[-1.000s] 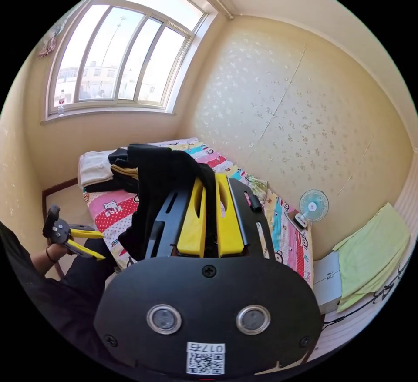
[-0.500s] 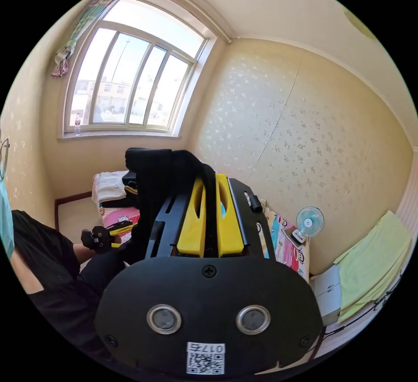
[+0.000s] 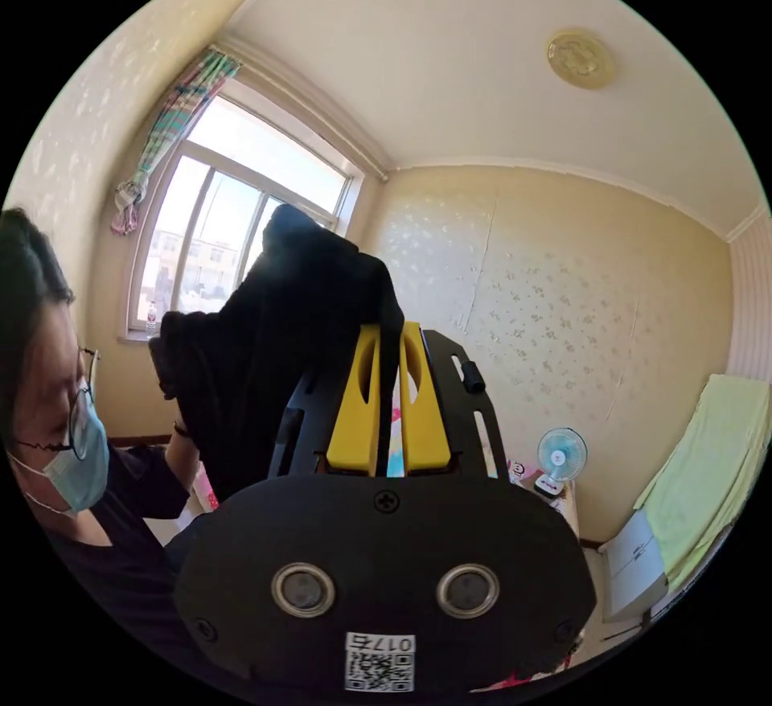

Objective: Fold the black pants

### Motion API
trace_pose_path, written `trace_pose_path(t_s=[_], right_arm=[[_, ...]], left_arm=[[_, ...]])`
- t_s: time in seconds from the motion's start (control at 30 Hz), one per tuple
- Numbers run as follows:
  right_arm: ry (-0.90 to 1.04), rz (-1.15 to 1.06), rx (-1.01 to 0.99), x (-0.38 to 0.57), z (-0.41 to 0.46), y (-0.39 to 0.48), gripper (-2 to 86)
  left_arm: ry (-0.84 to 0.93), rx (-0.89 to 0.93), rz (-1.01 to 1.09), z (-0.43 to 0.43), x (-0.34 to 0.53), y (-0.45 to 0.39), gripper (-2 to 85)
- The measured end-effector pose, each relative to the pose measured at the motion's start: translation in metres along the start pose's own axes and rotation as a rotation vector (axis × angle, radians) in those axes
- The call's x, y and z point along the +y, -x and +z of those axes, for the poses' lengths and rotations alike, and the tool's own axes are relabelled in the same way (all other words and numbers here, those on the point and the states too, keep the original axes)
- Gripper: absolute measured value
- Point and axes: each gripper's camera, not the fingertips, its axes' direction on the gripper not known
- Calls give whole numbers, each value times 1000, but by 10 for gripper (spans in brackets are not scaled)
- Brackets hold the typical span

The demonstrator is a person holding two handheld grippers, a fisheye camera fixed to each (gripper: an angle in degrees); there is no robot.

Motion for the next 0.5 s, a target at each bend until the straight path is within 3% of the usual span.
trace_pose_path(t_s=[0.23,0.37,0.5], right_arm=[[-51,48,-51,-15,11,-63,39],[-53,103,-45,-11,52,-116,38],[67,206,-17,5,143,-196,39]], left_arm=[[-9,43,-219,54,-44,81,2],[-23,-71,-226,86,-35,137,5],[59,-222,-228,129,-8,209,11]])
